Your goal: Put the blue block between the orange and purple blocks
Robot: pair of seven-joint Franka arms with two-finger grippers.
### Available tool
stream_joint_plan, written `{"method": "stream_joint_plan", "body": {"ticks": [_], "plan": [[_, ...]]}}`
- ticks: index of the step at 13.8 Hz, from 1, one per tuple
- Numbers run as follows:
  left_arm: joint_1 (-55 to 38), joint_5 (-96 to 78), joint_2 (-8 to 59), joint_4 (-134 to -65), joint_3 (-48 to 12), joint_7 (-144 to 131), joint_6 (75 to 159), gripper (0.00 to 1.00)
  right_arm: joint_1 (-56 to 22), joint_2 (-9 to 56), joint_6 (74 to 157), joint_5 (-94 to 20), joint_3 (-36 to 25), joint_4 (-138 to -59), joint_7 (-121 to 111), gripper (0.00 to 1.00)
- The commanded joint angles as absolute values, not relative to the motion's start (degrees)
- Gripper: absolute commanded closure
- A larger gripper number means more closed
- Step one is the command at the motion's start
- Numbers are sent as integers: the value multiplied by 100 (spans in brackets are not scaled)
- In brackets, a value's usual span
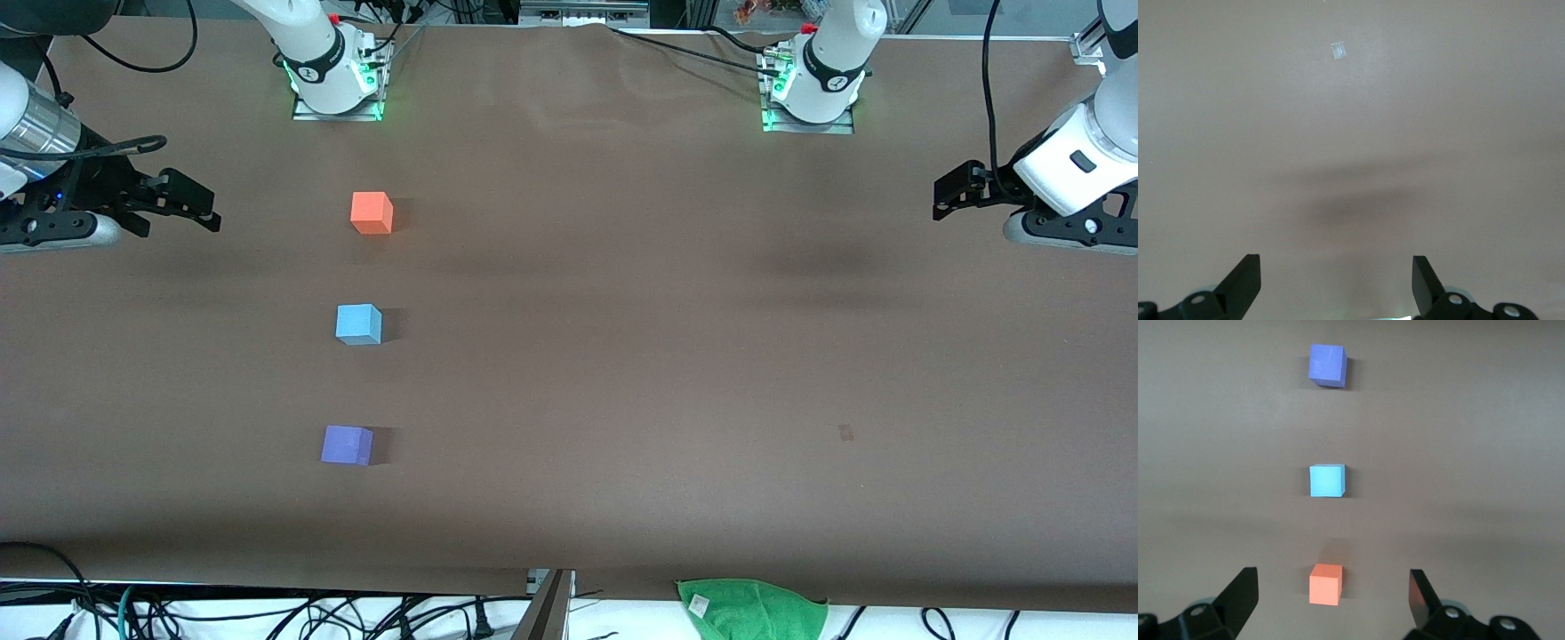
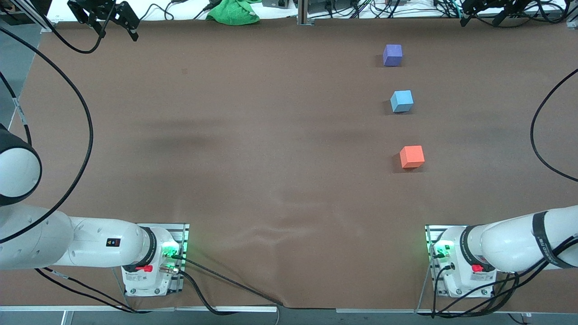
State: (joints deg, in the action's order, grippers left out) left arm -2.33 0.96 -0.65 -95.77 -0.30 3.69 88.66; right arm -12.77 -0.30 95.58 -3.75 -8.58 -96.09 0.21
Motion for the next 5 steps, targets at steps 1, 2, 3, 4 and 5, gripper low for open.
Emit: {"method": "stream_joint_plan", "body": {"ticks": [1,2,3,4,5], "plan": [[-255,79,-97,-9589,-26,422,8859,0,-1134,97,9299,-194,-624,-9264,-9,0],[-255,79,-97,-9589,-26,422,8859,0,-1151,97,9299,-185,-624,-9255,-9,0],[-255,79,-97,-9589,-26,422,8859,0,-1151,97,9299,-158,-615,-9229,-9,0],[-255,79,-97,-9589,-26,422,8859,0,-1151,97,9290,-158,-615,-9211,-26,0],[-255,79,-97,-9589,-26,422,8859,0,-1143,97,9281,-167,-624,-9220,-44,0]]}}
